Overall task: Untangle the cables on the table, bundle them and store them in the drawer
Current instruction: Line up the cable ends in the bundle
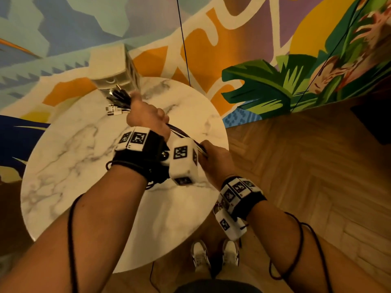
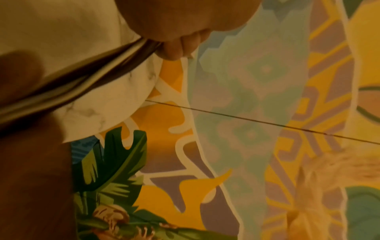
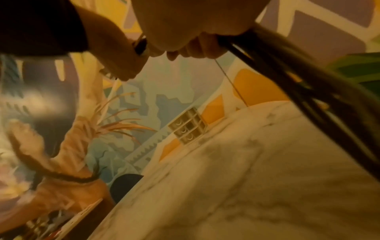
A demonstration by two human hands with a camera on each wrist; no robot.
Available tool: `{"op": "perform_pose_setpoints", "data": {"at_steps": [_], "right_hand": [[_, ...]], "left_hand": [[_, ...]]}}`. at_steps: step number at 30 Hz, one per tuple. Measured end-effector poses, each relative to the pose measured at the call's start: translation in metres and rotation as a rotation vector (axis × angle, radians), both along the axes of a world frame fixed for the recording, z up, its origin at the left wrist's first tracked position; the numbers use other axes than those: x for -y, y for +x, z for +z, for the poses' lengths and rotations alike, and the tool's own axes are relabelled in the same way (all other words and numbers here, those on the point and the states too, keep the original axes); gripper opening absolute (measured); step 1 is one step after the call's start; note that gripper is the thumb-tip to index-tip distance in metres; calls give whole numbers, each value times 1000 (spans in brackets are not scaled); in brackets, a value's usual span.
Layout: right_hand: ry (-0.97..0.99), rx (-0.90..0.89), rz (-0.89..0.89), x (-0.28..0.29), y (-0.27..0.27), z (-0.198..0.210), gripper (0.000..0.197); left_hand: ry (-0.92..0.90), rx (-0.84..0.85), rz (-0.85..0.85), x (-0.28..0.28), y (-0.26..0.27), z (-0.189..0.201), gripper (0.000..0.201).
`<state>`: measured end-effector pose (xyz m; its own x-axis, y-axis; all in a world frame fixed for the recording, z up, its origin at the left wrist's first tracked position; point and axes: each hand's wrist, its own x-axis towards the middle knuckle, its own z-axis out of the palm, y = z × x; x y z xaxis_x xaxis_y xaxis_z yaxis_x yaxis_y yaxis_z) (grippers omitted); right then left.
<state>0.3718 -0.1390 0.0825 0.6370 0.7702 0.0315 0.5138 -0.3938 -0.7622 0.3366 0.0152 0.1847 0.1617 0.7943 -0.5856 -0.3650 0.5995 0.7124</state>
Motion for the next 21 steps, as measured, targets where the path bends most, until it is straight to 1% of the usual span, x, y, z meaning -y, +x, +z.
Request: {"op": "perform_pose_setpoints", "data": {"at_steps": [1,2,4,5,7,8,9,10,11,12,13,14,15,16,17,18,19,20,21], "right_hand": [[-21,2,15,6,2,-2,39],[-20,-27,20,14,9,-10,41],[-1,-222,38,24,17,-17,47],[23,-382,22,26,19,-16,49],[81,-718,-29,27,25,-12,50],[81,-854,-61,29,29,-12,48],[68,-958,-93,32,32,-6,46],[56,-1019,-129,33,38,-7,44],[34,-1046,-153,33,41,-4,42],[15,-1083,-152,32,45,-1,41],[4,-1100,-145,29,47,5,42],[1,-1109,-135,27,49,10,45],[-8,-1104,-128,25,50,17,46],[-30,-1094,-119,24,52,21,46],[-61,-1090,-100,26,53,27,48],[-90,-1084,-70,27,52,32,48],[-129,-1057,-13,30,48,39,49],[-165,-1036,29,32,44,39,48],[-191,-1030,57,35,40,41,49]], "left_hand": [[53,41,16,-5,-3,-1,37],[88,57,30,-10,-7,-1,30],[145,100,-46,-17,-14,-7,46],[172,119,-122,-17,-19,-11,50],[245,164,-345,-7,-27,-11,54],[301,174,-474,1,-31,-8,54],[373,175,-611,10,-35,-4,52],[472,144,-765,22,-38,4,48],[621,26,-955,34,-41,10,40],[822,-138,-1181,47,-45,13,28],[1050,-336,-1462,62,-50,13,15],[1286,-545,-1739,76,-54,10,14],[1523,-698,-1988,86,-58,2,23],[1662,-826,-2193,88,-60,-5,27],[1720,-960,-2314,84,-60,-9,26],[1789,-1112,-2332,73,-59,-11,25],[1840,-1266,-2286,56,-58,-14,25],[1898,-1368,-2212,41,-55,-14,26],[1947,-1431,-2123,25,-54,-14,27]]}}
